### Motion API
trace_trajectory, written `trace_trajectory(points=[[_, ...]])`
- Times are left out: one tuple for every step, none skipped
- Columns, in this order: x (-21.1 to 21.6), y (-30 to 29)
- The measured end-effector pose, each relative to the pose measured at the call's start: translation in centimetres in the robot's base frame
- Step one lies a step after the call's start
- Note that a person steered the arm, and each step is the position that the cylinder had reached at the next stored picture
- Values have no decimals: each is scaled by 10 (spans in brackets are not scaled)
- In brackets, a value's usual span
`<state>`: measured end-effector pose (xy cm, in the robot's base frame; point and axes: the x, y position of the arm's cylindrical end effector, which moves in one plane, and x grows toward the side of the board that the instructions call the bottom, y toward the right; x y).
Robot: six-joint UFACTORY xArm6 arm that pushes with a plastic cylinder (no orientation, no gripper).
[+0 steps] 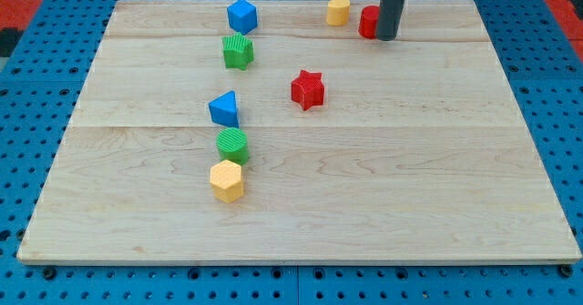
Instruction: Push the red blocks to the bottom right of the heart
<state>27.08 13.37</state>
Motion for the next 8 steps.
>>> trace_trajectory(points=[[74, 1], [176, -21], [177, -98], [126, -157], [94, -154], [130, -146], [140, -147], [114, -80]])
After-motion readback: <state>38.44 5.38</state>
